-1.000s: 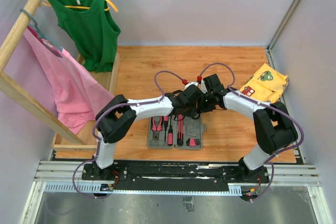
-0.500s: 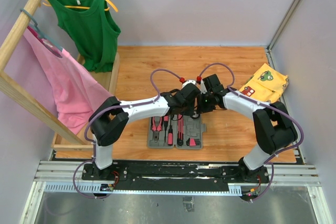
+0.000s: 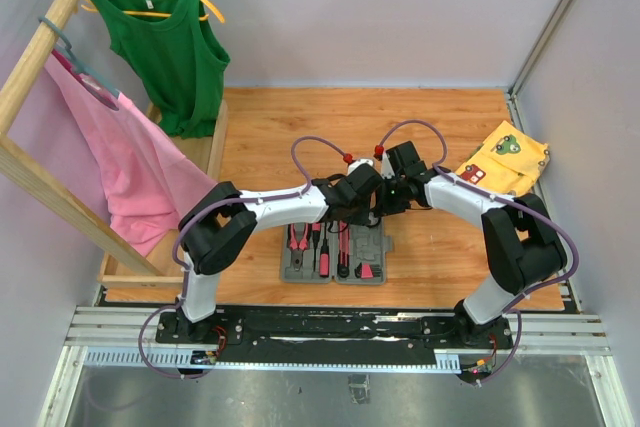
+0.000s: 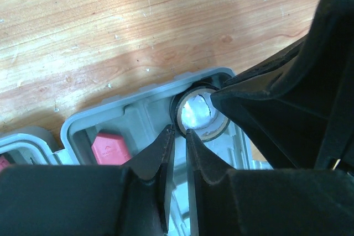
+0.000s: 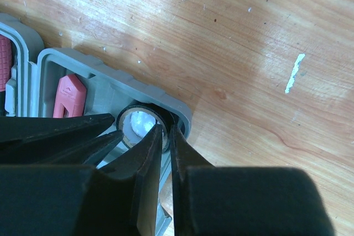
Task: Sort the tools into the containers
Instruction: Adjust the engineering item in the storage box.
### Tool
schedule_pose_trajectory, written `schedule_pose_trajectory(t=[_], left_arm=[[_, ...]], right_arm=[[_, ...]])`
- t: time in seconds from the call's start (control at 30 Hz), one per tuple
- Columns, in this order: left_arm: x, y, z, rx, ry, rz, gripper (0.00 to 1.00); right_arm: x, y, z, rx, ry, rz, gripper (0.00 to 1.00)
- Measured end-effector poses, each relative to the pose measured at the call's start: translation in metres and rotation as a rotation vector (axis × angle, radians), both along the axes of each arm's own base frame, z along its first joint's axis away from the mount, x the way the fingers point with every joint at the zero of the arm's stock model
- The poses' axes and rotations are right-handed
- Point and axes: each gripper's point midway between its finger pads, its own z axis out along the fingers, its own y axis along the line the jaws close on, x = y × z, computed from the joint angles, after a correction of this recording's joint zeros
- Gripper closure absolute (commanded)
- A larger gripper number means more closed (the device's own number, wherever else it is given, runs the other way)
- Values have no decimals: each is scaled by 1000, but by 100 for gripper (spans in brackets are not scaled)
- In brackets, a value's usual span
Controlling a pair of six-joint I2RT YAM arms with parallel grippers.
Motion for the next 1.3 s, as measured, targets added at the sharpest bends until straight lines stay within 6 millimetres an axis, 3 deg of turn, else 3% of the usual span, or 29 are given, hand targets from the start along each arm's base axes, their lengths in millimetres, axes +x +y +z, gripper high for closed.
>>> schedule_pose_trajectory(t=[1.3], left_arm=[[0,-4,-16,-55,-6,34,99]], right_arm=[[-1,-1,-4,-48,-81,-74,89]])
